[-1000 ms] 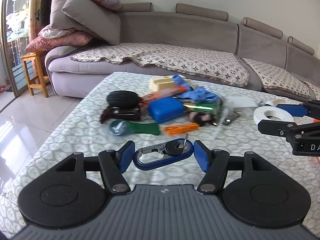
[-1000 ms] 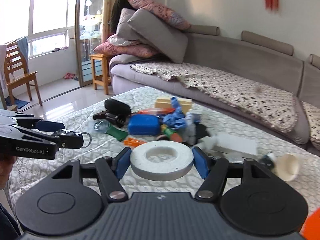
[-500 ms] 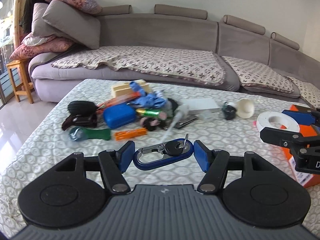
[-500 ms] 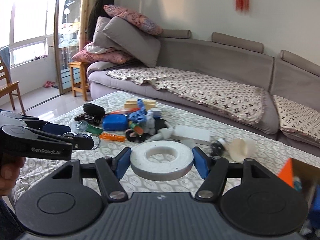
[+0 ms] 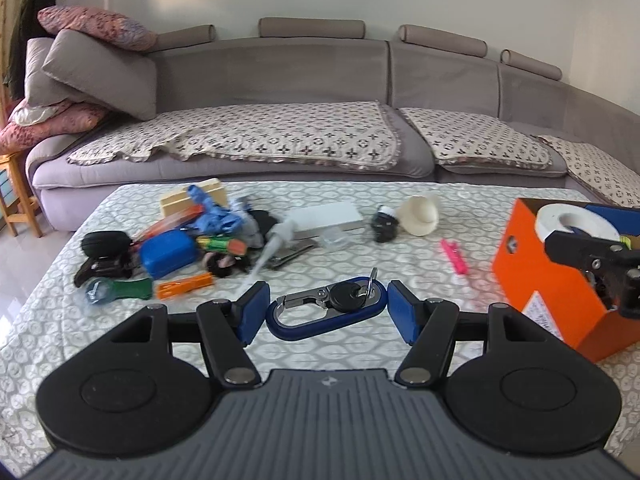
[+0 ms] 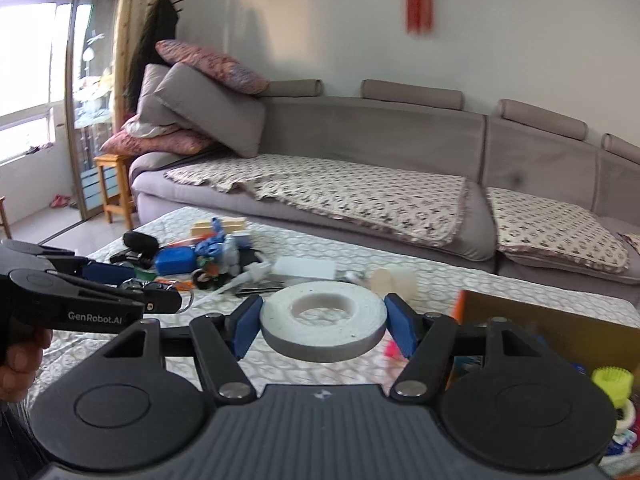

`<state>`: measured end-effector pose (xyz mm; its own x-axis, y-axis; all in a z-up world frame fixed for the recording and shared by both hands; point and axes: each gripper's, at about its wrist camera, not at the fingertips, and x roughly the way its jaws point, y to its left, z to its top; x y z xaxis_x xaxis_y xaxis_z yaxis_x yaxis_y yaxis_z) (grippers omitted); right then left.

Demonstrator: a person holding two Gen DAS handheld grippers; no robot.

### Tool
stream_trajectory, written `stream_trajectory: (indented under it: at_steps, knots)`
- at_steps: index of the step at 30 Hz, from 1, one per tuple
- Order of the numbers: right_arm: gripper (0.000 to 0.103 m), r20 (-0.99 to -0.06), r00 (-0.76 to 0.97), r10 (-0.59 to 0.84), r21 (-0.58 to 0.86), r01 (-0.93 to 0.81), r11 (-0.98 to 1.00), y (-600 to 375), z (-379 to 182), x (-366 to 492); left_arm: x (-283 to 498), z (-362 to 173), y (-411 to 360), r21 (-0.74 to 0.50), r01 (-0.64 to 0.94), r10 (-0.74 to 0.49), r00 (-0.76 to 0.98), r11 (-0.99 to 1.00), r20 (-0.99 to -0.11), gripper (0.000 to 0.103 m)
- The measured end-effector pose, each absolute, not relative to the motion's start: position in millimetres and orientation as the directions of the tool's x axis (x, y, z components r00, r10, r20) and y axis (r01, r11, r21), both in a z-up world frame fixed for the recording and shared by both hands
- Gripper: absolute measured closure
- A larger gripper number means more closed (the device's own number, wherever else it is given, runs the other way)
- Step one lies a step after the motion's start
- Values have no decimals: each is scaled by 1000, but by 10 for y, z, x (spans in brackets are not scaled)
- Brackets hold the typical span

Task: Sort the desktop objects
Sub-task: 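Carry the keychain and tape roll over the orange cardboard box with both grippers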

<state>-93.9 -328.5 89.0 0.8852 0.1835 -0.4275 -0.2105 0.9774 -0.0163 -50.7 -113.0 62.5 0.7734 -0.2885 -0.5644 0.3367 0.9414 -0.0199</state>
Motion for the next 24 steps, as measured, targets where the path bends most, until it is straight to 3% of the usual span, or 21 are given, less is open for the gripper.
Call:
stream_trajectory:
  at_steps: [16,24]
  knots:
    - [38,-405,911,83,25,-79,997,-3947,959,-1078,-475,791,-1715,1,402,-332,757,916,-563,39]
    - [38,-422,906,-32,9,39,999,-4562,1108,-1127,-458,944,-2375,-34,497,-426,704,867,-568,39]
